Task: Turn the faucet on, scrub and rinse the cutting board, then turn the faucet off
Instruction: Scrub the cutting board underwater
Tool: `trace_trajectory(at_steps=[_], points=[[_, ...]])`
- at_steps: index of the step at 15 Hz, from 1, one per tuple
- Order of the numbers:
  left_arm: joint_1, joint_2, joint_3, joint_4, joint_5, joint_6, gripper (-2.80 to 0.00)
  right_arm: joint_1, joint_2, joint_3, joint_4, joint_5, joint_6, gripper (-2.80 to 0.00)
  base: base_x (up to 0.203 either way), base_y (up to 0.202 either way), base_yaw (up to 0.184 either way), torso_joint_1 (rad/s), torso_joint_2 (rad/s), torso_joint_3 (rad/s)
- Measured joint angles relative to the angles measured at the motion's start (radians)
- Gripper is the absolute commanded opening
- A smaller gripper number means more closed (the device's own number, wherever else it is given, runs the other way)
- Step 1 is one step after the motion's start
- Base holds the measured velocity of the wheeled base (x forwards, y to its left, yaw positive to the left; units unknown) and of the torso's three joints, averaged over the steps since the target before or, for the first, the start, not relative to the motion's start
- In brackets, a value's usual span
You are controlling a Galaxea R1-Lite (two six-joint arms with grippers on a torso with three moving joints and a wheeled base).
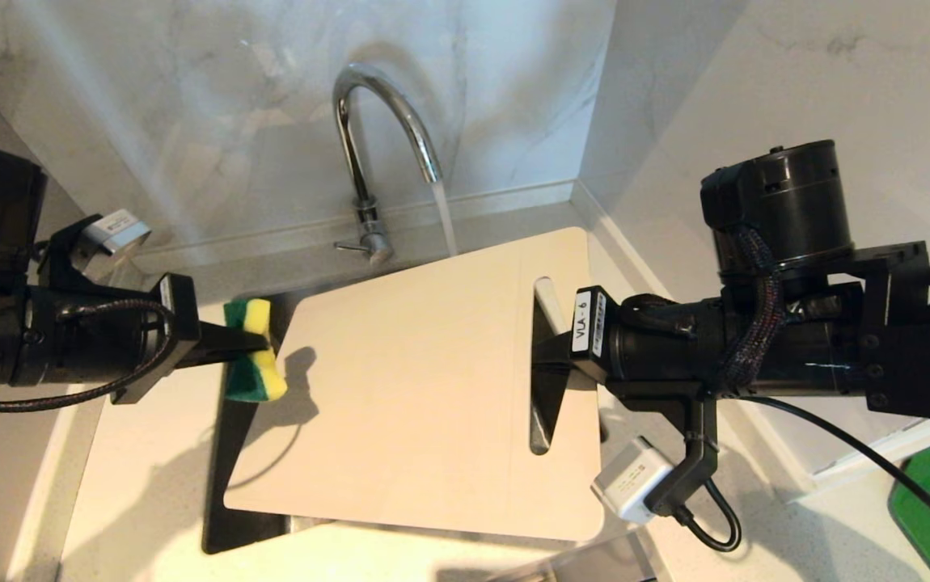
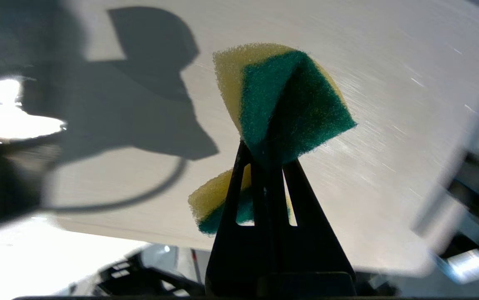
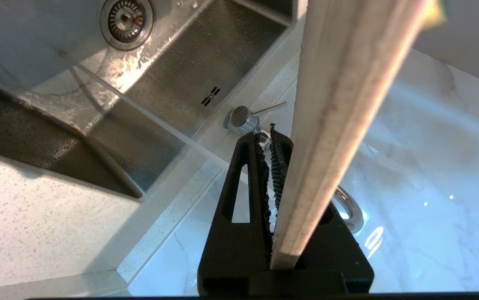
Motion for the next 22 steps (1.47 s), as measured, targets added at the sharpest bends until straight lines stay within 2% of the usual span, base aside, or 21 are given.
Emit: trace_trajectory(at_steps=[2,4,6,8,12,16,19,22], points=[[-0.157,0.016,-0.089,0.046,0.034,-0.027,-2.80,0.000,0.002,0.000,0.000,0.000,0.000,-2.80,0.000,0.000,0.000,0.000,0.00,0.000],[-0.309,0.073,-0.189,0.075,0.120,-0.038,-2.80,0.000,0.003,0.000,0.000,0.000,0.000,-2.80,0.000,0.000,0.000,0.000,0.00,0.000],[-0.401,0.154,-0.288,0.096,0.199,-0.041,-2.80,0.000,0.003,0.000,0.000,0.000,0.000,-2.80,0.000,0.000,0.000,0.000,0.00,0.000],[-0.444,0.233,-0.355,0.120,0.217,-0.044,-2.80,-0.017,0.000,0.017,0.000,0.000,0.000,-2.80,0.000,0.000,0.000,0.000,0.00,0.000],[-0.457,0.303,-0.372,0.122,0.215,-0.046,-2.80,-0.032,-0.015,0.040,-0.001,0.000,0.000,-2.80,0.000,0.000,0.000,0.000,0.00,0.000],[-0.428,0.314,-0.262,0.092,0.200,-0.067,-2.80,-0.034,-0.022,0.046,0.003,-0.002,-0.001,-2.80,0.000,0.000,0.000,0.000,0.00,0.000],[-0.347,0.297,-0.100,0.016,0.165,-0.073,-2.80,-0.034,-0.024,0.046,0.003,-0.004,-0.001,-2.80,0.000,0.000,0.000,0.000,0.00,0.000],[-0.214,0.267,0.097,-0.106,0.114,-0.046,-2.80,-0.034,-0.024,0.046,0.000,-0.002,-0.001,-2.80,0.000,0.000,0.000,0.000,0.00,0.000]])
